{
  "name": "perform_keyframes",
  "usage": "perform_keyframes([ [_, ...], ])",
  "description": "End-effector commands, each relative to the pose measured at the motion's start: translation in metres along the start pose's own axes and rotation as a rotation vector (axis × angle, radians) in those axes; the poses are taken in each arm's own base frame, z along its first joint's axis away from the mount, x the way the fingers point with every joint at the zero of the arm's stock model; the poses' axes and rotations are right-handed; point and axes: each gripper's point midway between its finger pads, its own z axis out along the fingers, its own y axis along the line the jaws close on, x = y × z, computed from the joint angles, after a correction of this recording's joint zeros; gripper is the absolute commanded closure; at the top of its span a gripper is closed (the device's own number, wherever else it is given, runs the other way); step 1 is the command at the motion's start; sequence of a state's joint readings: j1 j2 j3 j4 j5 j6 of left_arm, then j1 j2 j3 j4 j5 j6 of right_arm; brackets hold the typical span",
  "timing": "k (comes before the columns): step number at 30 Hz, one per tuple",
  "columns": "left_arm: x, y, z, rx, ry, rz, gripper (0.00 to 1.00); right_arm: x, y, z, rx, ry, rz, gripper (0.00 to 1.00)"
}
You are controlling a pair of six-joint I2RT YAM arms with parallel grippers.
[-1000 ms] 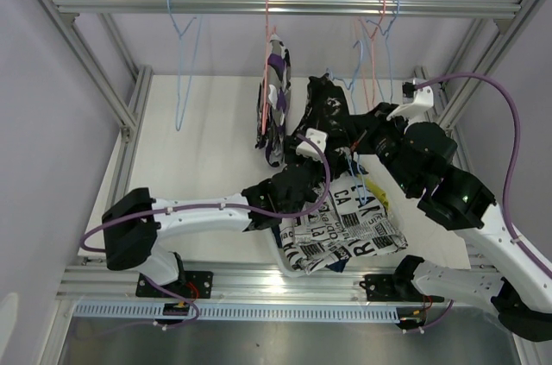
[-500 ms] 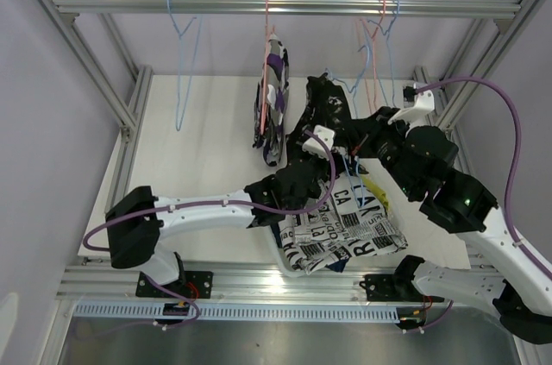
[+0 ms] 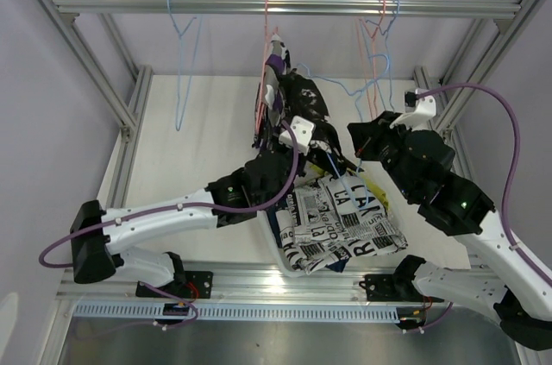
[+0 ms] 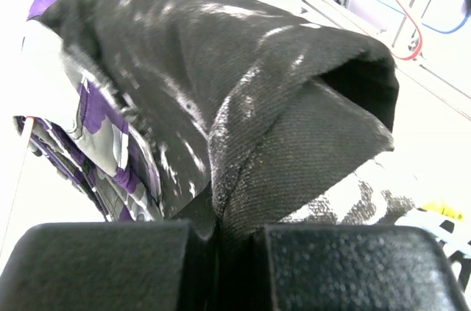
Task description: Remove the trousers from the hanger
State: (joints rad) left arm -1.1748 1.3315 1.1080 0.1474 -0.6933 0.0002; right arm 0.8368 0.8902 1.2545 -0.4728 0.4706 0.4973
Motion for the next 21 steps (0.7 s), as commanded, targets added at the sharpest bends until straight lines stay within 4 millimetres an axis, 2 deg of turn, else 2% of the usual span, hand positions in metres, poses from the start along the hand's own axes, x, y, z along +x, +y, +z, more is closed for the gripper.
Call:
perform_keyframes([
  [1, -0.089, 0.010, -0.023, 0.045, -0.180, -0.170, 0.99, 0.005, -0.006, 0.008, 0.008, -0.004, 0.012, 1.00],
  [9, -0.100, 0.015, -0.036, 0.050, -0.184, -0.162, 0.99, 0.024, -0.017, 0.018, 0.039, 0.020, 0.018, 1.00],
  [21, -0.127, 0.027, -0.061, 0.077, -0.191, -0.161, 0.99, 0.041, -0.037, 0.021, 0.098, 0.036, 0.006, 1.00],
])
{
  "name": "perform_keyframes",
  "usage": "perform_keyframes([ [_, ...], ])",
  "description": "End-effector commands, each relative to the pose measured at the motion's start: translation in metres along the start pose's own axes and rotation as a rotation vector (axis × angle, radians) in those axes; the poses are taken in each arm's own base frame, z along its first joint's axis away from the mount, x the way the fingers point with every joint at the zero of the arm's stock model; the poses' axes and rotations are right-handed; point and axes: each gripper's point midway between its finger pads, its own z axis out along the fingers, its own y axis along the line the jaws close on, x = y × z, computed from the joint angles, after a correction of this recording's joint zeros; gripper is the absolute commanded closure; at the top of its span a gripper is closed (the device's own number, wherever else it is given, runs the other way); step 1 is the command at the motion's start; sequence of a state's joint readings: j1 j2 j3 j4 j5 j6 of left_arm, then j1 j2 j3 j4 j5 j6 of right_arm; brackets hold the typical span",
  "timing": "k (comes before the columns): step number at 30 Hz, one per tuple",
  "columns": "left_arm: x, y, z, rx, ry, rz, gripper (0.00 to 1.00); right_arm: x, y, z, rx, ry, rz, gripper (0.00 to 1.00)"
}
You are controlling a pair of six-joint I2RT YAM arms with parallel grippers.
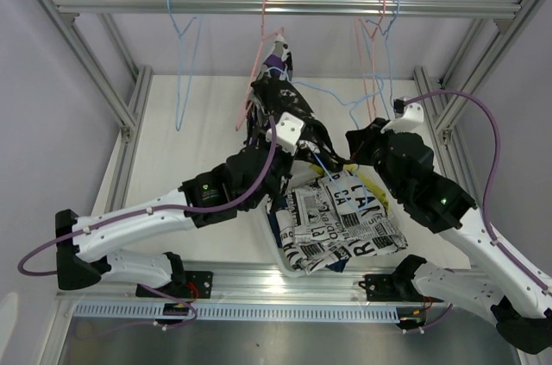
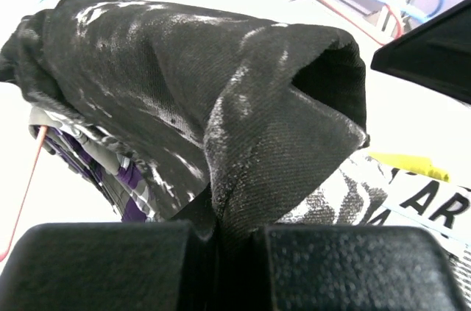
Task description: Remove the trousers from the hanger
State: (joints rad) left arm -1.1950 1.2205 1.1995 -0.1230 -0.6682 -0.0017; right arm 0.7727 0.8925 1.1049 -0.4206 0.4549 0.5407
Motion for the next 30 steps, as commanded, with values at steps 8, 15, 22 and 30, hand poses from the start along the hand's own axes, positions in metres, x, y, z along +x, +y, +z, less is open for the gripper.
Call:
perform_keyframes([
  [8, -0.109, 0.021, -0.049, 0.061, -0.222, -0.169, 0.95, 0.003, -0.018, -0.001, 0.047, -0.018, -0.018, 1.00],
  [15, -0.105, 0.015, -0.057, 0.106, -0.195, -0.147, 0.64, 0.006, -0.021, -0.001, 0.048, -0.013, -0.007, 1.00],
  [22, -0.076, 0.002, -0.052, 0.135, -0.129, -0.124, 0.54, 0.004, -0.021, -0.006, 0.038, -0.014, 0.001, 1.00],
  [30, -0.032, -0.017, -0.040, 0.162, -0.037, -0.120, 0.51, 0.005, -0.018, -0.008, 0.017, -0.009, 0.013, 1.00],
])
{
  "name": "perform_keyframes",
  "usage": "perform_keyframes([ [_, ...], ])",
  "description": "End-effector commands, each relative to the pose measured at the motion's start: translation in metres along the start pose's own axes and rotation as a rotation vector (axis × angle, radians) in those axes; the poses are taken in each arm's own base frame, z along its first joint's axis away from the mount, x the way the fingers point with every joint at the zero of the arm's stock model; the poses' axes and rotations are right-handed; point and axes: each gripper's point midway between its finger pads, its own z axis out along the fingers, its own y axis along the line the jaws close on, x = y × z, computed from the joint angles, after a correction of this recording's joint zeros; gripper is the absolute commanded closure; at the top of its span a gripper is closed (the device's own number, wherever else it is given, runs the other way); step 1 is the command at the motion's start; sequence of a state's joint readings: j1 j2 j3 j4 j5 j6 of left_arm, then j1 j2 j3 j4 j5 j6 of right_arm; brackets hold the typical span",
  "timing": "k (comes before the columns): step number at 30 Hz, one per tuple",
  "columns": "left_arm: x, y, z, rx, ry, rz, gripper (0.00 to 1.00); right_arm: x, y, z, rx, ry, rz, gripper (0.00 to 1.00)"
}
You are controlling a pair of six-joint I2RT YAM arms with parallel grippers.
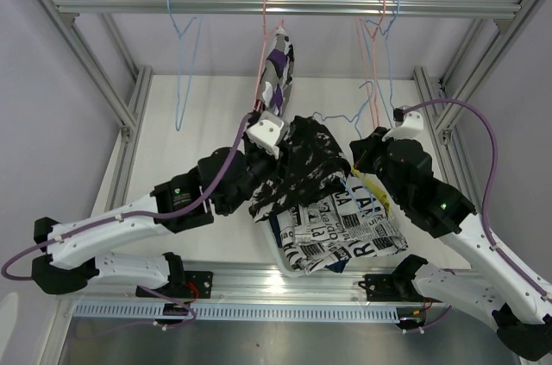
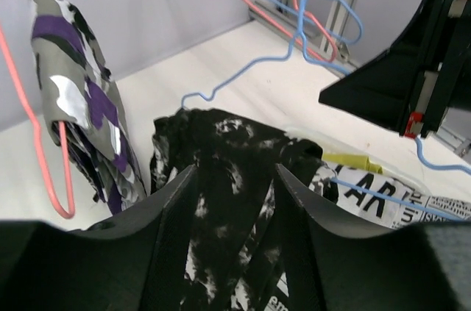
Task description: Remove the trousers from the hanger
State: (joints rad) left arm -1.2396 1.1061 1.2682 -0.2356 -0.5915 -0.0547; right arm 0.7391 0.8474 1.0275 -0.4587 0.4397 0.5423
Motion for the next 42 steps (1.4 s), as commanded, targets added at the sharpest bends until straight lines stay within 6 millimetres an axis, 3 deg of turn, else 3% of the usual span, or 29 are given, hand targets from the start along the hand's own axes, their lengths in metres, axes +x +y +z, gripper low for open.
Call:
perform_keyframes([
  [1, 0.014, -0.015, 0.003, 0.042, 0.024, -0.031, 0.49, -0.019, 0.009, -0.007, -0.041, -0.058, 0.040, 1.00],
  [4, 0.038, -0.023, 0.007, 0.036, 0.068, -0.005, 0.46, -0.030, 0.016, -0.011, -0.065, -0.076, 0.046, 1.00],
  [13, 0.079, -0.055, 0.007, 0.095, 0.096, -0.024, 0.38, -0.084, 0.051, -0.030, -0.154, -0.137, 0.063, 1.00],
  [18, 0.105, -0.071, 0.008, 0.101, 0.120, 0.011, 0.33, -0.091, 0.058, -0.033, -0.176, -0.136, 0.063, 1.00],
  [26, 0.136, -0.075, 0.020, 0.057, 0.163, 0.071, 0.26, -0.086, 0.059, -0.035, -0.191, -0.121, 0.072, 1.00],
  [32, 0.147, -0.069, 0.029, -0.012, 0.180, 0.130, 0.26, -0.083, 0.058, -0.037, -0.196, -0.114, 0.070, 1.00],
  [35, 0.147, -0.056, 0.033, -0.089, 0.177, 0.166, 0.27, -0.083, 0.059, -0.039, -0.204, -0.114, 0.068, 1.00],
  [39, 0.146, -0.041, 0.038, -0.156, 0.173, 0.170, 0.45, -0.083, 0.059, -0.042, -0.211, -0.113, 0.065, 1.00],
  [42, 0.144, -0.028, 0.039, -0.179, 0.172, 0.153, 0.47, -0.080, 0.058, -0.041, -0.211, -0.108, 0.061, 1.00],
])
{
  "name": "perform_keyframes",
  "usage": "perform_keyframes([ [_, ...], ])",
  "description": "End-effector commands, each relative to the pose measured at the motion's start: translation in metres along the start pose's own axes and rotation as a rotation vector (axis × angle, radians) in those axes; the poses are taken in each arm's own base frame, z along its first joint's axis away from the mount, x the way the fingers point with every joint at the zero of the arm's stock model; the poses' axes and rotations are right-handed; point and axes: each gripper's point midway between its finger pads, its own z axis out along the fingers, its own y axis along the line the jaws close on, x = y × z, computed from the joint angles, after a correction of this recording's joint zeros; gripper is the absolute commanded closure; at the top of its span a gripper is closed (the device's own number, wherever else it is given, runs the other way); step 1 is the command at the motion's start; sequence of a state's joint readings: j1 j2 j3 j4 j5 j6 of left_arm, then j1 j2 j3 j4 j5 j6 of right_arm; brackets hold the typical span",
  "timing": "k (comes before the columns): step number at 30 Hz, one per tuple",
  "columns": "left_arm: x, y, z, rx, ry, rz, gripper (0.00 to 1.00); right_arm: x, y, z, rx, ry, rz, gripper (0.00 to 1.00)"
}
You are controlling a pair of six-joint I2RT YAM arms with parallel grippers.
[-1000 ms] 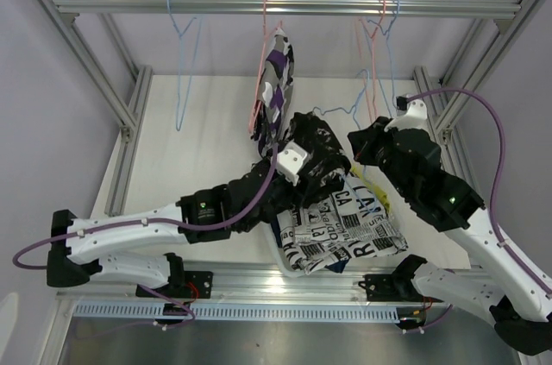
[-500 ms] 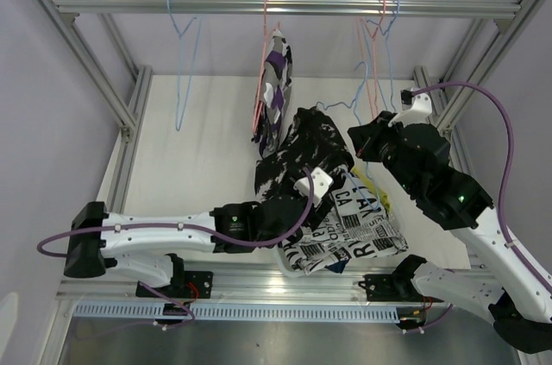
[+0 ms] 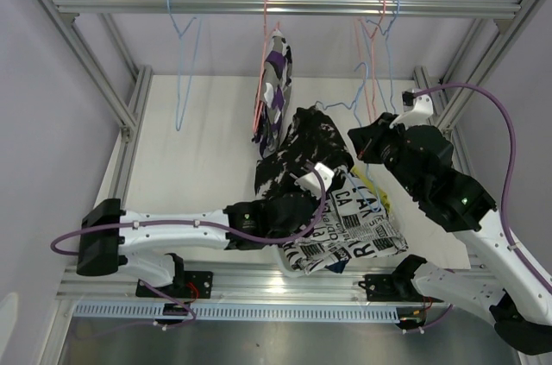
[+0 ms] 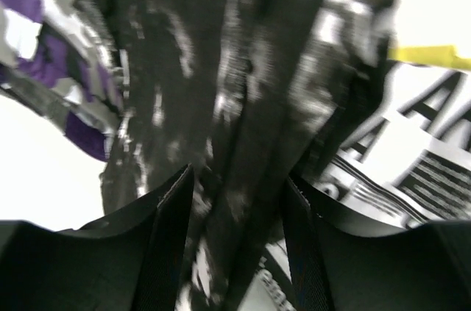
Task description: Remove the trousers from the hanger
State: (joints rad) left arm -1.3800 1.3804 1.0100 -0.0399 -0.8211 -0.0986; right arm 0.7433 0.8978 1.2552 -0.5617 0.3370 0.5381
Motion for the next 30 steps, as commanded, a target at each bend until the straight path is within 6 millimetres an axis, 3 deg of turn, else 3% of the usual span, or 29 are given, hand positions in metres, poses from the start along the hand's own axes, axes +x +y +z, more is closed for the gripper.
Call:
perform_keyframes([
  [1, -0.021, 0.024, 0.001, -0.069, -0.050, -0.066, 0.47, -0.034, 0.018, -0.015, -0.083, -0.109, 0.030, 1.00],
  [4, -0.033, 0.033, -0.001, -0.063, -0.087, -0.108, 0.47, -0.033, 0.017, -0.014, -0.079, -0.108, 0.026, 1.00],
  [10, -0.036, 0.041, 0.003, -0.071, -0.095, -0.114, 0.46, -0.032, 0.019, -0.015, -0.092, -0.105, 0.030, 1.00],
  [30, -0.031, 0.018, 0.030, -0.061, -0.097, -0.156, 0.45, -0.030, 0.033, -0.015, -0.152, -0.083, 0.061, 1.00],
])
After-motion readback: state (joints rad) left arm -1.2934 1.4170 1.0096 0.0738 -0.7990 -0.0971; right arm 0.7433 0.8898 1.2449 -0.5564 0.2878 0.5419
